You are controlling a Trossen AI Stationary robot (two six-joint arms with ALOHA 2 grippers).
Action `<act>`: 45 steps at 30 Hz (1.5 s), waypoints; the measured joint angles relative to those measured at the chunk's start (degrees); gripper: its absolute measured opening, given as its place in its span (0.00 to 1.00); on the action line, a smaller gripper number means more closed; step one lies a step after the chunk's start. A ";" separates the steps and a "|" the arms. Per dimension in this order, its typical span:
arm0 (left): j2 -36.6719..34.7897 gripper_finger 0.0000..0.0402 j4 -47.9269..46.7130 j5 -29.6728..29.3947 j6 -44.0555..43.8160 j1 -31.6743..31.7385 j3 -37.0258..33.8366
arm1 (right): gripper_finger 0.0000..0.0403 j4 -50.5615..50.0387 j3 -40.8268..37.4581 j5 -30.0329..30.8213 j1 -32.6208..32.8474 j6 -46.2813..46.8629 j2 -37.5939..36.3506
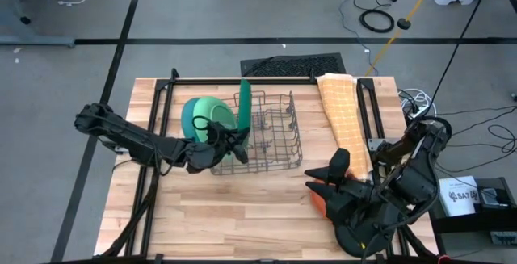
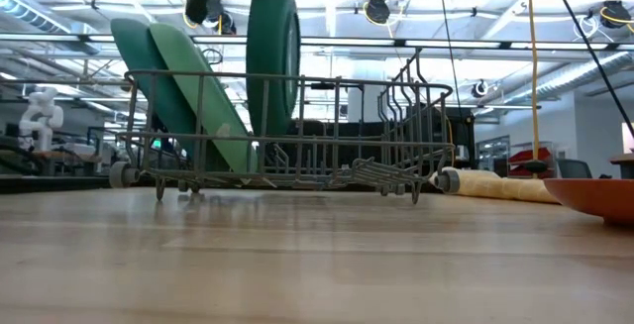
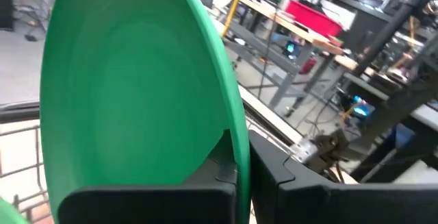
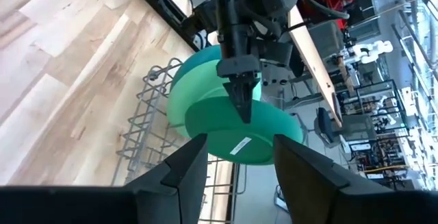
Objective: Sort dishes
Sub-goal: Put the green plate into the dishwasher rack
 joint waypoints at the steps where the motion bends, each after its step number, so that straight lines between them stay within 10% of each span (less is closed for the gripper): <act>1: -0.02 0.04 0.15 -1.07 -0.74 -0.01 -0.35 | 0.39 0.00 -0.01 -0.05 -0.01 0.42 0.20; 24: 4.28 0.05 14.90 -7.86 -5.15 -1.24 -8.71 | 0.39 0.13 -0.09 0.04 -0.03 7.19 4.56; 45: 3.98 0.53 18.76 -2.18 -2.17 -1.45 -8.84 | 0.39 0.94 -0.09 -3.24 -6.09 12.19 5.65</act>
